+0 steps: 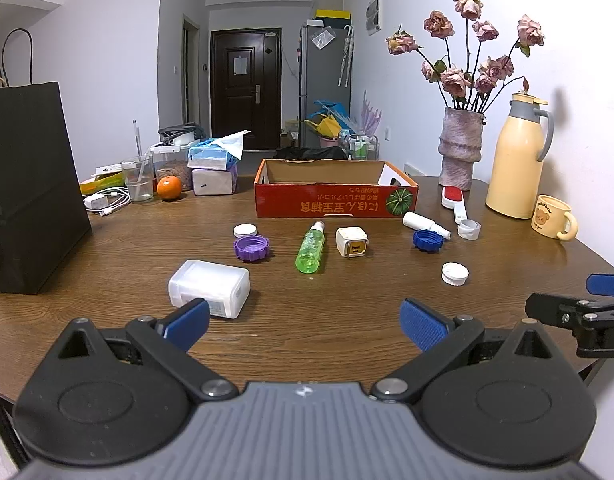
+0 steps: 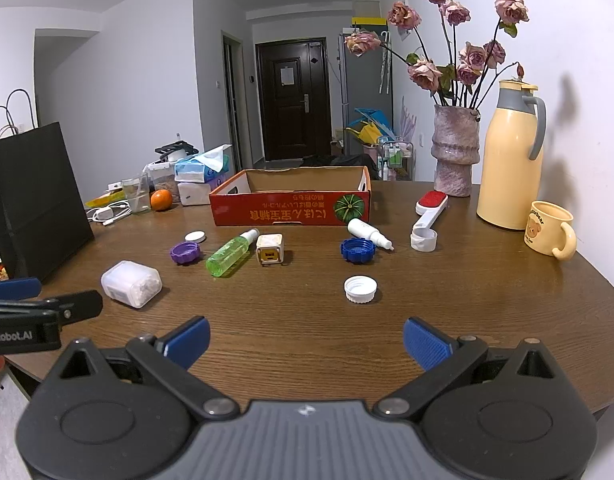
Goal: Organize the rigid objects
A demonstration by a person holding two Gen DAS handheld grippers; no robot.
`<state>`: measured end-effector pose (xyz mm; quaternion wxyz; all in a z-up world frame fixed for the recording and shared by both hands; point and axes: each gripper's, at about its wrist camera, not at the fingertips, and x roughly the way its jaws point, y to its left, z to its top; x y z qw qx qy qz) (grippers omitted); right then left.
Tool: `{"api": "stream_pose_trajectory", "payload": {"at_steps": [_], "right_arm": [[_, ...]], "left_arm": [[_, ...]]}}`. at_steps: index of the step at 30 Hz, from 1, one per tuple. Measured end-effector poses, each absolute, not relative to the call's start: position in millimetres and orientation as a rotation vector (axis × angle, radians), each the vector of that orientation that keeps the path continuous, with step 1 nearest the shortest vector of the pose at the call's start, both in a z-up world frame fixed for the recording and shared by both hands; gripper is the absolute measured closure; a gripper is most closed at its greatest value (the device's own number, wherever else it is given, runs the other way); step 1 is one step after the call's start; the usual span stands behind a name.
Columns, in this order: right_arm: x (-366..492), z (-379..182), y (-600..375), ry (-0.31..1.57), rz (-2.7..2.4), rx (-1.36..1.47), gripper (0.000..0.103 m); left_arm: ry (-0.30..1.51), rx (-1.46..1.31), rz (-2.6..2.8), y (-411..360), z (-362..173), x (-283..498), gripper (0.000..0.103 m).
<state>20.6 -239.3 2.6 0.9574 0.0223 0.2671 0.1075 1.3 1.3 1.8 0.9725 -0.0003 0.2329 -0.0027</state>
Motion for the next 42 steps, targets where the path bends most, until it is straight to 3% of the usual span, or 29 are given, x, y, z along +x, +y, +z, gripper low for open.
{"api": "stream_pose_trajectory", "payload": {"at_steps": [42], "right_arm": [[20.5,2.4,-238.7,0.542,0.215,0.041,0.000]], "left_arm": [[0.458,0.001,-0.009,-4.6,10.8,2.1,0.000]]}}
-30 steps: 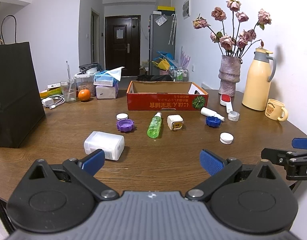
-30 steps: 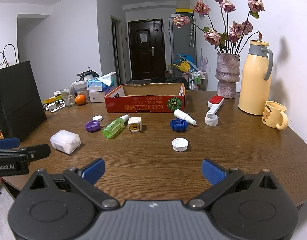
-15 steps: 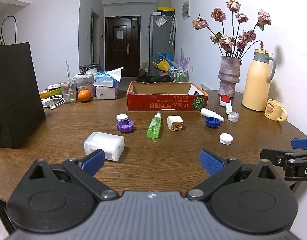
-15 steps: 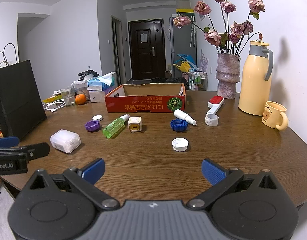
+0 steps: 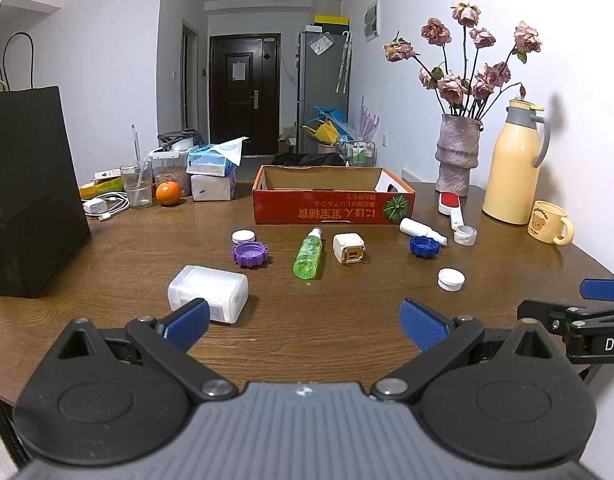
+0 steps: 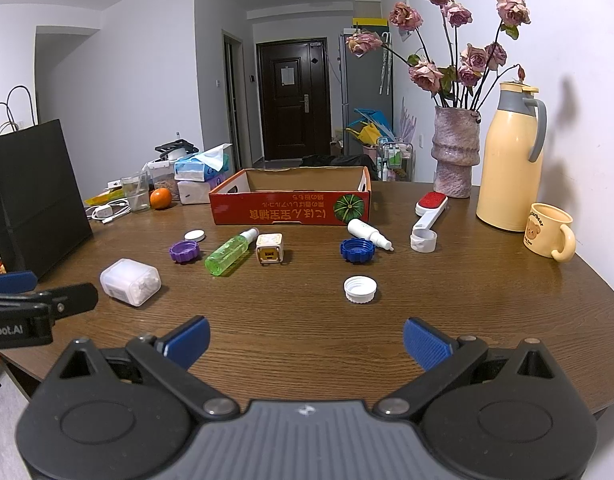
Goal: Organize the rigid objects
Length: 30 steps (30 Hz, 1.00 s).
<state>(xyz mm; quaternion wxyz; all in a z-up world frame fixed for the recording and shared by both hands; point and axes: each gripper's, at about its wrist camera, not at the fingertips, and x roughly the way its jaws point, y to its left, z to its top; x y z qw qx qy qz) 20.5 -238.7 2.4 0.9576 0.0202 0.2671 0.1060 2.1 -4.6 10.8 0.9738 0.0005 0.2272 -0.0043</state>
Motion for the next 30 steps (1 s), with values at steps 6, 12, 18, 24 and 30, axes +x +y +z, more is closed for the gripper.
{"api": "stream_pose_trajectory", "payload": {"at_steps": [6,12,18,24,30], "right_arm": [[20.4,2.8,-238.3,0.542,0.215,0.041,0.000],[20.7,2.5,-238.4,0.541,0.215,0.040,0.000],[20.7,2.8,-238.1,0.542,0.215,0.040,0.000],[22.1,1.5,-238.0,0.544,0.214,0.038,0.000],[32.0,-3.5,-236.5,0.552,0.208,0.033,0.000]], "left_arm": [[0.452,0.000,-0.010,-4.3,13.9,-1.4,0.000],[0.452,0.001,-0.011,-4.2,13.9,-0.7,0.000],[0.447,0.005,-0.012,-3.0,11.8,0.1,0.000],[0.452,0.001,-0.012,0.7,6.6,5.3,0.000],[0.461,-0.012,-0.006,7.5,2.1,17.1,0.000]]}}
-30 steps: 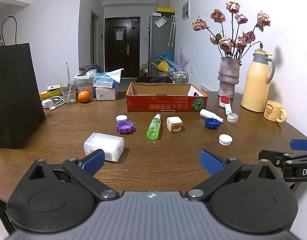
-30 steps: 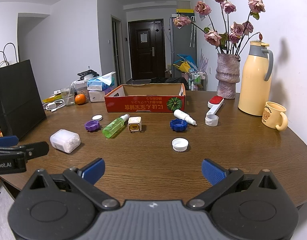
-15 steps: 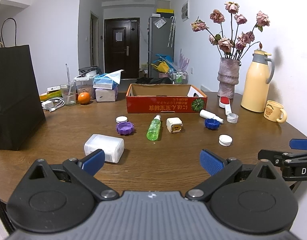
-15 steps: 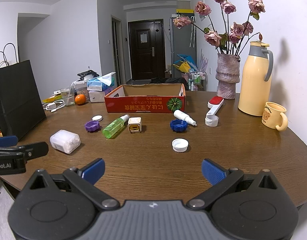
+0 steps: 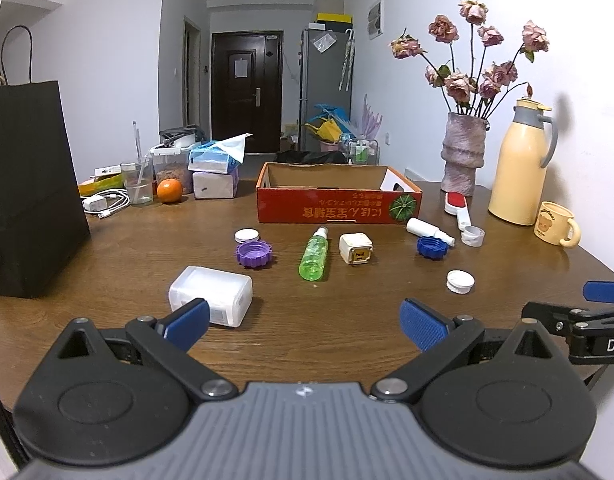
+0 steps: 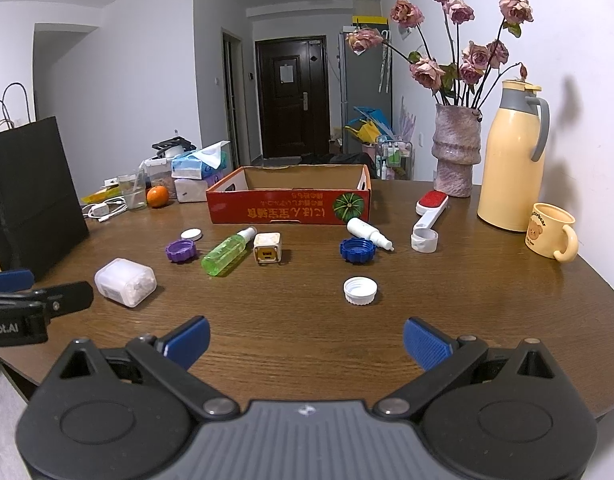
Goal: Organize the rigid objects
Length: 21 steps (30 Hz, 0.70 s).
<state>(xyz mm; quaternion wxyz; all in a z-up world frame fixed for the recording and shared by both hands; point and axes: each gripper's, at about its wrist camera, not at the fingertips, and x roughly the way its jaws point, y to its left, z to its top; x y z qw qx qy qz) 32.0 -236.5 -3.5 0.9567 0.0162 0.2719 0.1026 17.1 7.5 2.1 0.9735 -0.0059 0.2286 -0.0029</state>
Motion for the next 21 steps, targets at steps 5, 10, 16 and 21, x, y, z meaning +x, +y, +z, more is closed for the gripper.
{"api": "stream_pose_trajectory", "payload": {"at_steps": [5,10,16,21], "right_arm": [[42.9,-6.7,-233.2,0.567,0.201,0.029,0.000],[53.1,-11.2,-231.2,0.582,0.192,0.029,0.000],[66.1,-16.3,-229.4,0.597,0.183,0.029,0.000],[77.5,-19.9,-227.3,0.606,0.171,0.027,0.000]], "left_arm": [[0.478,-0.015,-0.001,13.3,-3.9,28.7,0.000],[0.492,-0.015,0.000,18.0,-9.2,40.0,0.000],[0.506,-0.016,0.001,24.7,-15.0,54.5,0.000],[0.518,-0.013,0.005,30.2,-18.9,66.5,0.000]]}}
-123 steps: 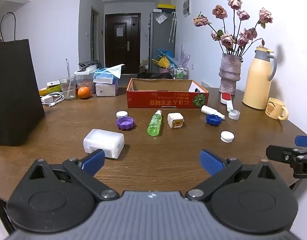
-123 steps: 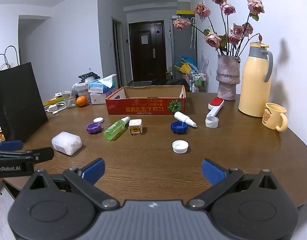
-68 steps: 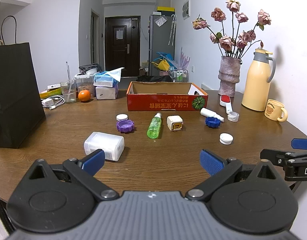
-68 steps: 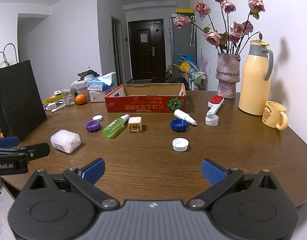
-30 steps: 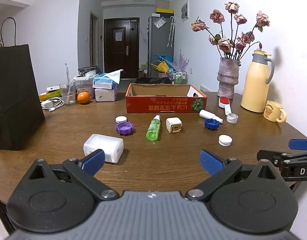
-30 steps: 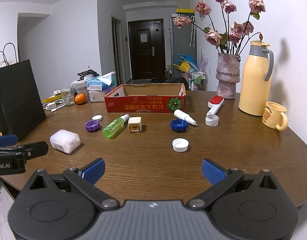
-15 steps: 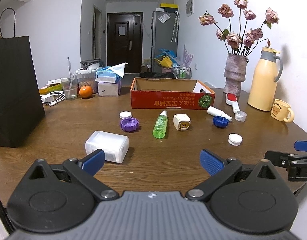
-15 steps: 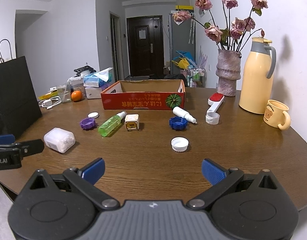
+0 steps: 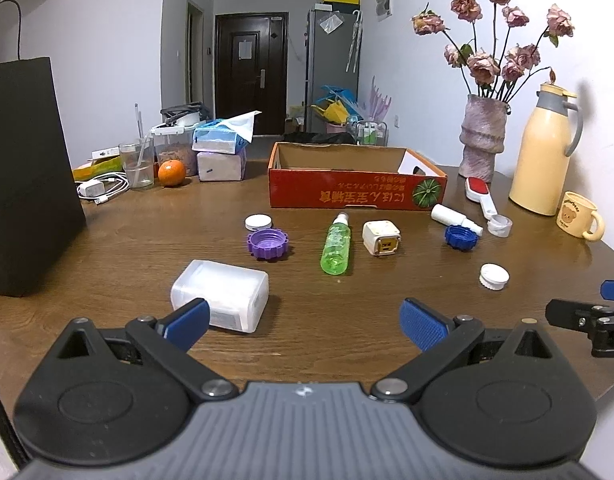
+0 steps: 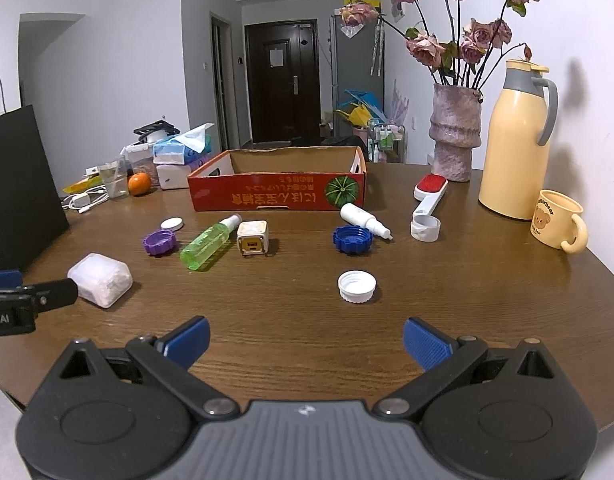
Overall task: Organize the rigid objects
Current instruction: 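Grasp the white plastic case with the left tool while the right tool grasps the white bottle cap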
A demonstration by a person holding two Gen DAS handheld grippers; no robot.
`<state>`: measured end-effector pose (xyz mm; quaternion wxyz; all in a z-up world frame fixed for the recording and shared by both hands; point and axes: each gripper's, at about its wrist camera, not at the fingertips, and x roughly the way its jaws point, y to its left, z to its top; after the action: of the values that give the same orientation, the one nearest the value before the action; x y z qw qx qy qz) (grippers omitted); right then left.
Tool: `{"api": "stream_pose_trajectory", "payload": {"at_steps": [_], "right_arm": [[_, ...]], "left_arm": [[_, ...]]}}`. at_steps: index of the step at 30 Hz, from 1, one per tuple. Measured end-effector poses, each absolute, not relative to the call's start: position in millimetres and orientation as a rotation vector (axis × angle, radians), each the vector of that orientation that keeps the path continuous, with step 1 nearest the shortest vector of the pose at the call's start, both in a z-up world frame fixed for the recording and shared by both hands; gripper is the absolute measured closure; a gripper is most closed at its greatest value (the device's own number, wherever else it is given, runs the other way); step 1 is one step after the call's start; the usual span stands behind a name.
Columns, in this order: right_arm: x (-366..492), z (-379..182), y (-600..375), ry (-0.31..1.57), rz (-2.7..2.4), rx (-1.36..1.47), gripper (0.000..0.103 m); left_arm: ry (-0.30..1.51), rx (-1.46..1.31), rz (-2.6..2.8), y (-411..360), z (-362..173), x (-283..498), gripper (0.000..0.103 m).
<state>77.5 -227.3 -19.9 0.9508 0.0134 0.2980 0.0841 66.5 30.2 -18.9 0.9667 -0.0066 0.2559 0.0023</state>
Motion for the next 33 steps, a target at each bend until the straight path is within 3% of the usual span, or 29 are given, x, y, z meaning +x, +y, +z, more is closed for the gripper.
{"api": "stream_pose_trajectory", "payload": {"at_steps": [33], "right_arm": [[164.6,-60.7,-218.8,0.736,0.088,0.018,0.002]], "left_arm": [[0.622,-0.013,0.010,81.7,-56.0,154.4,0.000]]}}
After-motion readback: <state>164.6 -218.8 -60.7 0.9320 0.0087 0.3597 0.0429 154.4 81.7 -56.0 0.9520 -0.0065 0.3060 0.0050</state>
